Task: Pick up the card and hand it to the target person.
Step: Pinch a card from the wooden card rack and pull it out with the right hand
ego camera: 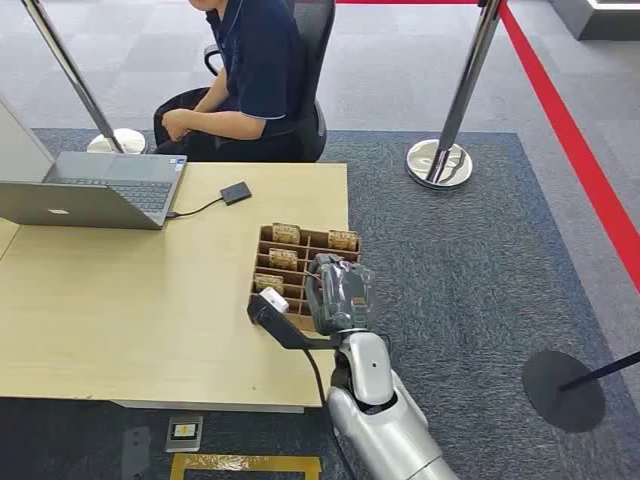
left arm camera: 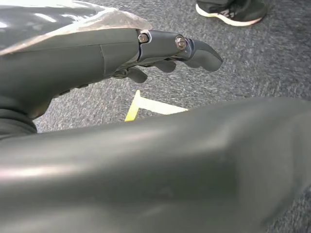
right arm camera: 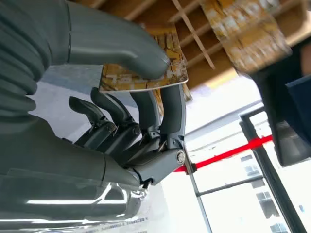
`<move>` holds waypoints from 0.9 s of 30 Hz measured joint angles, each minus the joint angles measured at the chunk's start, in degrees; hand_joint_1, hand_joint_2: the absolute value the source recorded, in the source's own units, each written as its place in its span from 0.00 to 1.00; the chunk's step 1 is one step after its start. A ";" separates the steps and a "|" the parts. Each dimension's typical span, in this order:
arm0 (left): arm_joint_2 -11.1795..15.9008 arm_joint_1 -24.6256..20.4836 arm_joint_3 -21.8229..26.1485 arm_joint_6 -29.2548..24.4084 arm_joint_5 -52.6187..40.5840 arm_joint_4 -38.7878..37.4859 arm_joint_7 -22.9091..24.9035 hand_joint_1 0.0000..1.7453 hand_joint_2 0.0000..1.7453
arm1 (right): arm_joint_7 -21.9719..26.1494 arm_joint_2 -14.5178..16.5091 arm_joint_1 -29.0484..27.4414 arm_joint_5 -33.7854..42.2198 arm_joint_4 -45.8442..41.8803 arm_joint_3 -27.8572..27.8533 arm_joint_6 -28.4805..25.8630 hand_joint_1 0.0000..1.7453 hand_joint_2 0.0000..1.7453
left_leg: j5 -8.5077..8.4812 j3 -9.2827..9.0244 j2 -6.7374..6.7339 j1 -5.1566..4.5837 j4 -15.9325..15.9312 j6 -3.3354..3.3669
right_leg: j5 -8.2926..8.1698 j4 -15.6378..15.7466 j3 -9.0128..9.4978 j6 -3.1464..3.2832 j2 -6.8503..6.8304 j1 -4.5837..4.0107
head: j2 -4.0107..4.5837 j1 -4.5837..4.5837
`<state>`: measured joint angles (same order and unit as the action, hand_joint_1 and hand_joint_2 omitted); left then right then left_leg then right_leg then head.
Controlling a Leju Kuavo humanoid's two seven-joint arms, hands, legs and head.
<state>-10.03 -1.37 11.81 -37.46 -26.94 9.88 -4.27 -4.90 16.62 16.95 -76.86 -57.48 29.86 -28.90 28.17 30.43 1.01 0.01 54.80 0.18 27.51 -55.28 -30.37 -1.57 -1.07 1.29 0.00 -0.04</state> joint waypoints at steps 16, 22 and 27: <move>-0.31 -0.07 1.78 -0.85 0.23 0.00 0.01 0.00 0.00 | 3.86 -0.30 -0.24 4.42 -9.91 0.96 -0.39 1.00 1.00 | 0.02 0.02 0.00 0.00 0.00 0.01 | 0.00 0.00 -0.01 0.00 0.00 0.00 | 0.00 0.00; -0.39 -0.10 1.96 -0.89 0.23 0.00 0.07 0.00 0.00 | 4.26 -0.30 -0.25 4.93 -10.43 0.98 -0.37 1.00 1.00 | 0.02 0.02 0.00 0.00 0.00 0.01 | 0.01 0.00 -0.01 0.00 0.00 0.00 | 0.00 0.00; -0.43 -0.13 2.08 -1.13 0.28 0.00 1.19 0.00 0.00 | 8.21 -0.29 0.04 10.18 -10.53 1.86 1.65 0.98 1.00 | 0.02 0.04 0.00 0.00 0.00 0.01 | 0.01 0.00 -0.01 0.00 0.00 0.00 | 0.00 0.00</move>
<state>-10.46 -1.50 13.90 -38.59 -26.65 9.88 -3.08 3.31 16.33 17.00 -66.68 -68.00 31.72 -27.24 28.19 30.46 1.01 0.01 54.80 0.19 27.52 -55.29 -30.38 -1.57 -1.07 1.29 0.00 -0.04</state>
